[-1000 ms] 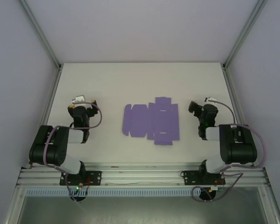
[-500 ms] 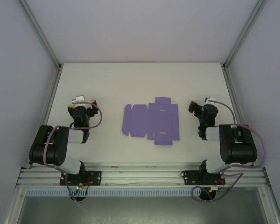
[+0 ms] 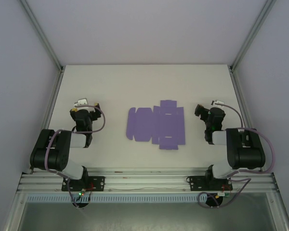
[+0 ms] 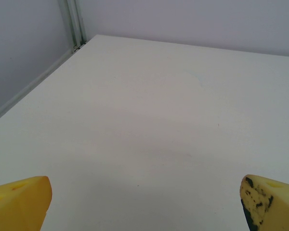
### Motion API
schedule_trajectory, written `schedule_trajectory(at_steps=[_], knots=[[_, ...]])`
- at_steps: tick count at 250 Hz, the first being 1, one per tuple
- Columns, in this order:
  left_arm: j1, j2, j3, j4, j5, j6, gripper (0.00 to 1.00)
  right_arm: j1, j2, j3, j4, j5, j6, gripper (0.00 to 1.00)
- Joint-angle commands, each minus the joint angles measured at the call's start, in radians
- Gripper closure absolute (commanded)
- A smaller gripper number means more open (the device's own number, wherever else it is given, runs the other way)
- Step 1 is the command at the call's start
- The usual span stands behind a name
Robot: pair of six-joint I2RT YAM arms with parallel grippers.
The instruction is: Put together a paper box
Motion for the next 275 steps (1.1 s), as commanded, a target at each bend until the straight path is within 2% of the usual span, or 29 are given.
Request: schedule_trajectory(at_steps=[1, 20, 42, 64, 83, 109, 129, 162, 220, 275], knots=[[0.007, -0.112, 0.057, -0.164, -0.022, 0.010, 0.00, 0.001, -0.078, 0.064, -0.099, 0.029, 0.010, 0.00], [0.007, -0.221, 0.100, -0.317, -0.012, -0.009, 0.00, 0.004, -0.157, 0.130, -0.274, 0.019, 0.006, 0.00], [0.004, -0.313, 0.172, -0.521, 0.062, -0.071, 0.00, 0.028, -0.234, 0.221, -0.478, 0.033, 0.045, 0.04], [-0.002, -0.342, 0.267, -0.734, 0.137, -0.194, 0.00, 0.088, -0.280, 0.316, -0.673, 0.042, 0.136, 0.12], [-0.015, -0.337, 0.303, -0.819, 0.256, -0.288, 0.00, 0.150, -0.282, 0.388, -0.820, -0.021, 0.229, 0.23], [-0.064, -0.297, 0.308, -0.829, 0.411, -0.394, 0.00, 0.251, -0.240, 0.448, -0.929, -0.177, 0.287, 0.34], [-0.115, -0.238, 0.324, -0.842, 0.491, -0.426, 0.00, 0.329, -0.181, 0.480, -0.998, -0.215, 0.335, 0.41], [-0.177, -0.138, 0.376, -0.891, 0.573, -0.429, 0.00, 0.349, -0.064, 0.507, -1.066, -0.301, 0.412, 0.52], [-0.229, 0.047, 0.421, -0.869, 0.732, -0.457, 0.00, 0.350, 0.096, 0.495, -1.055, -0.249, 0.405, 0.57], [-0.275, 0.166, 0.467, -0.844, 0.885, -0.473, 0.00, 0.351, 0.184, 0.479, -1.010, -0.256, 0.418, 0.61]])
